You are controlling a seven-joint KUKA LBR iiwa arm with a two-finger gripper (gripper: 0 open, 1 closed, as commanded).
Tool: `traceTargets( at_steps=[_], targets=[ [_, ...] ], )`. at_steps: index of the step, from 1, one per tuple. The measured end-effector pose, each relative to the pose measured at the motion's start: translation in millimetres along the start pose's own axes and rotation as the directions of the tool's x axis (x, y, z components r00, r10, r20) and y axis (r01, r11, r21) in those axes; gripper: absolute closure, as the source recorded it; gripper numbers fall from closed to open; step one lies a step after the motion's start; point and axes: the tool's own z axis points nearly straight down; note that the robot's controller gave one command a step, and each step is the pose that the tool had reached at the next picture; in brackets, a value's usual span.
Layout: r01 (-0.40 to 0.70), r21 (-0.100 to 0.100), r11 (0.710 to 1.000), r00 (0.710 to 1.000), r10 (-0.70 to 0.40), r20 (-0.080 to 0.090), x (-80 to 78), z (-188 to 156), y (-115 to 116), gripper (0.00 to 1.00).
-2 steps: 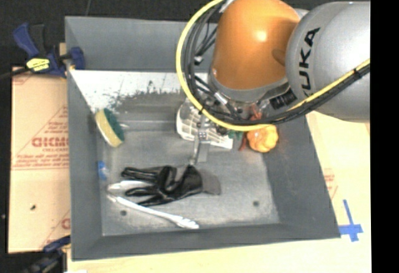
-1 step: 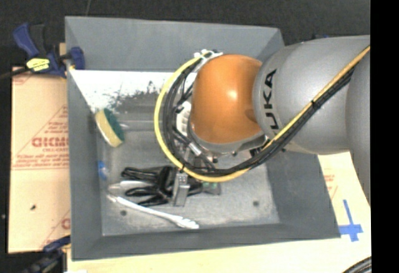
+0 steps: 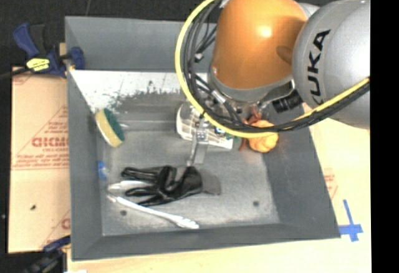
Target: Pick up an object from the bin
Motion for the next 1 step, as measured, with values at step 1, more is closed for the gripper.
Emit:
traceTargets(
  at_steps=[1],
  targets=[
    [-0.033, 0.001, 0.999, 0.999, 0.033, -0.011, 11.0, 64.1, 16.6, 0.00]
  ],
)
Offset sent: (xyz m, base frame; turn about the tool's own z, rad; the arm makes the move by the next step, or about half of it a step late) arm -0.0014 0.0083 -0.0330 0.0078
